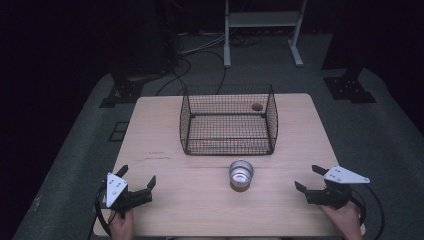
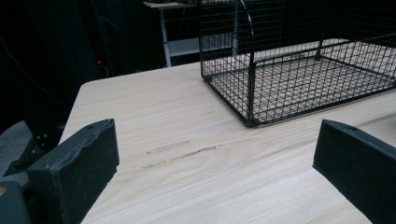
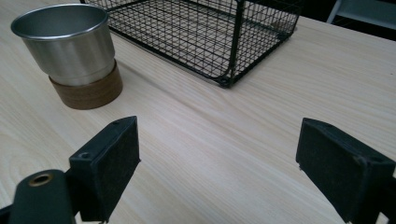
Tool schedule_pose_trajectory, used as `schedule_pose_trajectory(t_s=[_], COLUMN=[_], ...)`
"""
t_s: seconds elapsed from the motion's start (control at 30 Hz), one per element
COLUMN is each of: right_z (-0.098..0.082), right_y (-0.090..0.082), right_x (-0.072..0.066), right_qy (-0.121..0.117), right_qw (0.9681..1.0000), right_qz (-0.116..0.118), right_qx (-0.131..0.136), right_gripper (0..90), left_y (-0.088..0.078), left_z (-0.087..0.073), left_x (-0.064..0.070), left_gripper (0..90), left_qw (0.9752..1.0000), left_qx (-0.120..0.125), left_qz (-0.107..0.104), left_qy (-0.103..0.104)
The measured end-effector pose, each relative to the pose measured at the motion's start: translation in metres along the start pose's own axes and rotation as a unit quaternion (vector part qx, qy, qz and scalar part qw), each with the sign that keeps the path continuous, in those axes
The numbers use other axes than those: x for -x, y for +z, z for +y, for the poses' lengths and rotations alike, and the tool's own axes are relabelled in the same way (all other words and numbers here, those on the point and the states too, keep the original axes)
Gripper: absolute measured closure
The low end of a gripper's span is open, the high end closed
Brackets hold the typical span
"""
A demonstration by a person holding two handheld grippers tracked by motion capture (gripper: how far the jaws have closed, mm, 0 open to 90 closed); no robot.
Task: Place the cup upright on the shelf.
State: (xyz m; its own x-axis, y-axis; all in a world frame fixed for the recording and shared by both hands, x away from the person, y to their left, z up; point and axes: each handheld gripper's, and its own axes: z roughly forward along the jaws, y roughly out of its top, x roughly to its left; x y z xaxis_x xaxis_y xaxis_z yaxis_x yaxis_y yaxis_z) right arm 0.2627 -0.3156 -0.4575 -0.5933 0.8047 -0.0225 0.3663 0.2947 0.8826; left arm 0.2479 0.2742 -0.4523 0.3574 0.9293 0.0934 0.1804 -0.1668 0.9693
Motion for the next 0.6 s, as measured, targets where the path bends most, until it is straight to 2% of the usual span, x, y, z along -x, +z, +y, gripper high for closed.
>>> schedule_pose_trajectory(t_s=[0.23, 0.43, 0.6], right_z=[0.003, 0.007, 0.009], right_y=[0.003, 0.008, 0.011], right_x=[-0.006, -0.017, -0.024], right_qy=[-0.008, -0.021, -0.03], right_qw=[0.9999, 0.9994, 0.9991], right_qz=[0.008, 0.025, 0.029], right_qx=[-0.006, -0.012, -0.012], right_gripper=[12.6, 12.6, 11.7], left_y=[-0.001, -0.002, -0.002], left_z=[0.0, 0.0, 0.001], left_x=[-0.001, -0.002, -0.002], left_gripper=[0.0, 0.0, 0.0], left_qw=[1.0, 1.0, 1.0], left_qx=[0.0, 0.002, 0.001], left_qz=[0.003, 0.004, 0.005], left_qy=[0.0, -0.001, 0.0])
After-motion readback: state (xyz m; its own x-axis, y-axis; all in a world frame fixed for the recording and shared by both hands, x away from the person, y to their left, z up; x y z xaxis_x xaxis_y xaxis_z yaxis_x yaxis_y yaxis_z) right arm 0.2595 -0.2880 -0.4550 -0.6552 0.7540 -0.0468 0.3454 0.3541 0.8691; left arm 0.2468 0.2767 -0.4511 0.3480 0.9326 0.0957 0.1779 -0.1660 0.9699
